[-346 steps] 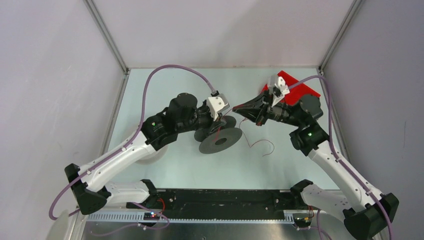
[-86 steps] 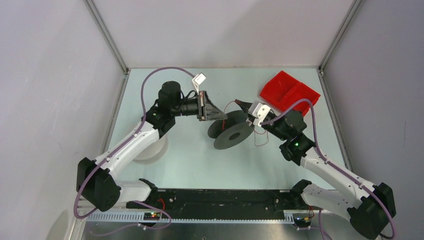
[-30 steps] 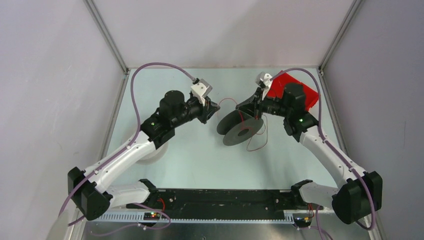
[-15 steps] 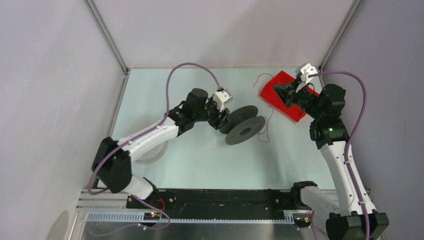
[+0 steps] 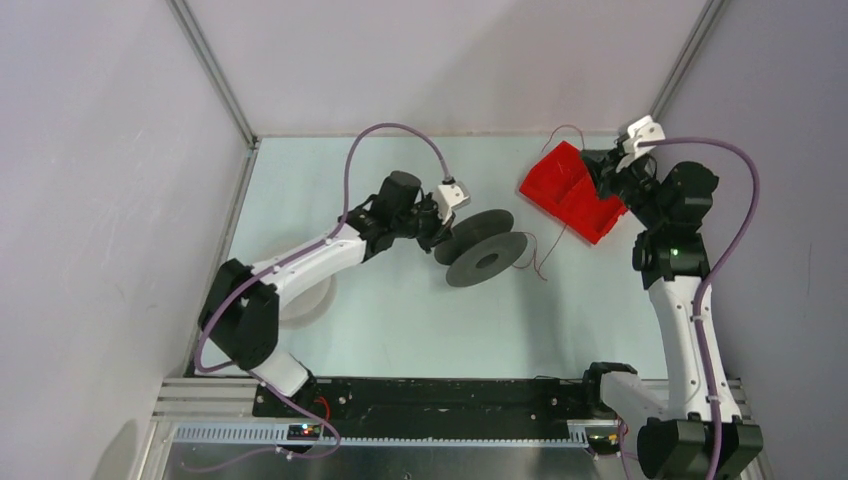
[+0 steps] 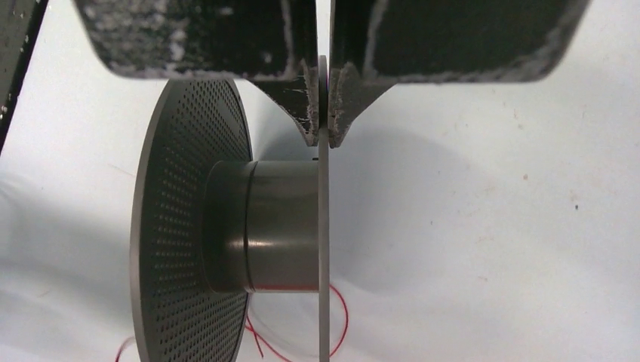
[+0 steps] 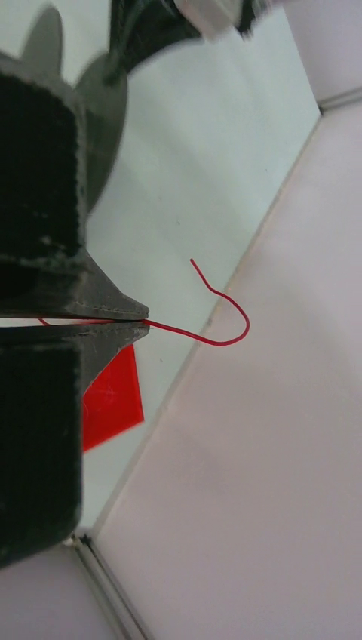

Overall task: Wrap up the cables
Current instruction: Wrap the cable around the cable reel.

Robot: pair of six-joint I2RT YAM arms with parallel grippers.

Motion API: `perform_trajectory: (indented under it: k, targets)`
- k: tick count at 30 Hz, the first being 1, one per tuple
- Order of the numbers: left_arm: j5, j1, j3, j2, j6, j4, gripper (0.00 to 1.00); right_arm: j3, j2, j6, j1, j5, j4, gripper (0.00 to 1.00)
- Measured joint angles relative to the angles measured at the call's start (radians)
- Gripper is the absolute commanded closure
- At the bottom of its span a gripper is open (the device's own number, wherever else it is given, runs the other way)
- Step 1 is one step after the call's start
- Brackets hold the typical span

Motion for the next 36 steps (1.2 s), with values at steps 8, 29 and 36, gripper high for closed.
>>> perform_trajectory:
  k: [8, 29, 36]
  targets:
    - [0.01, 0.054, -0.198, -0.272, 0.008, -0.07, 1.0, 0.109, 0.137, -0.138, 0.008, 0.135, 0.142, 1.0]
    - [0.091, 0.068, -0.253, -0.364, -0.018, -0.098, 0.85, -0.19, 0.093, -0.259, 0.32, -0.336, 0.232, 1.0]
    - [0.093, 0.068, -0.253, -0.369, -0.064, -0.079, 0.6, -0.215, 0.142, -0.35, 0.409, -0.473, 0.227, 1.0]
